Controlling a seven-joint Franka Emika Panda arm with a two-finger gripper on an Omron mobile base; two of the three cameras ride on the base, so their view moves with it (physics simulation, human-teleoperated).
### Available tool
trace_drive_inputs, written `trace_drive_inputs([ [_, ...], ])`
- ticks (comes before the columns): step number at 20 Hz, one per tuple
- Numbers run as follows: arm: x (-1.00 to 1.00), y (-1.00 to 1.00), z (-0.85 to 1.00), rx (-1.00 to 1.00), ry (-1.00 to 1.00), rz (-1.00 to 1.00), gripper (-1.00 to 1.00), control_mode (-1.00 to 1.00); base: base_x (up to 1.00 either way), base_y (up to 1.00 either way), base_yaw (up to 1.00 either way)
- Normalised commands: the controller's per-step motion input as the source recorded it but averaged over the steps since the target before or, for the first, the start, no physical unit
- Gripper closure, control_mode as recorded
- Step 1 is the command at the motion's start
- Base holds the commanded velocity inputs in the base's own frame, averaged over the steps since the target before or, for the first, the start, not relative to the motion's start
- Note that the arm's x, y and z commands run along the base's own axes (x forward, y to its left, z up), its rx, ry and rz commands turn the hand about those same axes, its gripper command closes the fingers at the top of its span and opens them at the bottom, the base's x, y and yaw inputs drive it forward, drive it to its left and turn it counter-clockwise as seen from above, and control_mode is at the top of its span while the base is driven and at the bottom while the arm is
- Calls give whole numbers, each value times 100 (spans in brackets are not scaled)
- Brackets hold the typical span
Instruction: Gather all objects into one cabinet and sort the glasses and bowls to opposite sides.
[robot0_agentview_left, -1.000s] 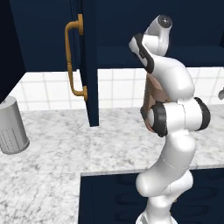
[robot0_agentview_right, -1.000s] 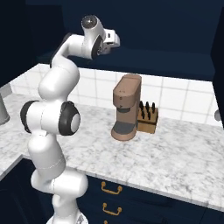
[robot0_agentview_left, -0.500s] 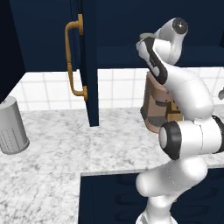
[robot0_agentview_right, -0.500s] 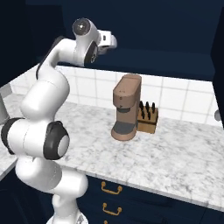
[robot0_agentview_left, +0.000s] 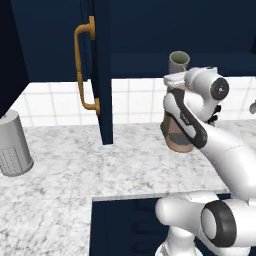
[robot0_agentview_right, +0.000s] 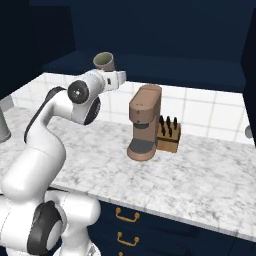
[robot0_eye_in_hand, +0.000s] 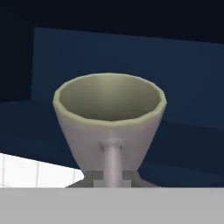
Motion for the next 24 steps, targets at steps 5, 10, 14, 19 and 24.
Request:
trace_drive_inputs([
  [5, -100, -9, 11, 0, -13, 0, 100, -100, 0, 0, 0],
  [10, -100, -19, 8, 0, 8, 0, 100, -100, 0, 0, 0],
  [14, -100, -19, 0, 0, 22, 0, 100, -100, 0, 0, 0],
  [19, -100, -10, -13, 0, 34, -1, 100, -100, 0, 0, 0],
  [24, -69, -2, -12, 2, 47, -9, 100, -100, 0, 0, 0],
])
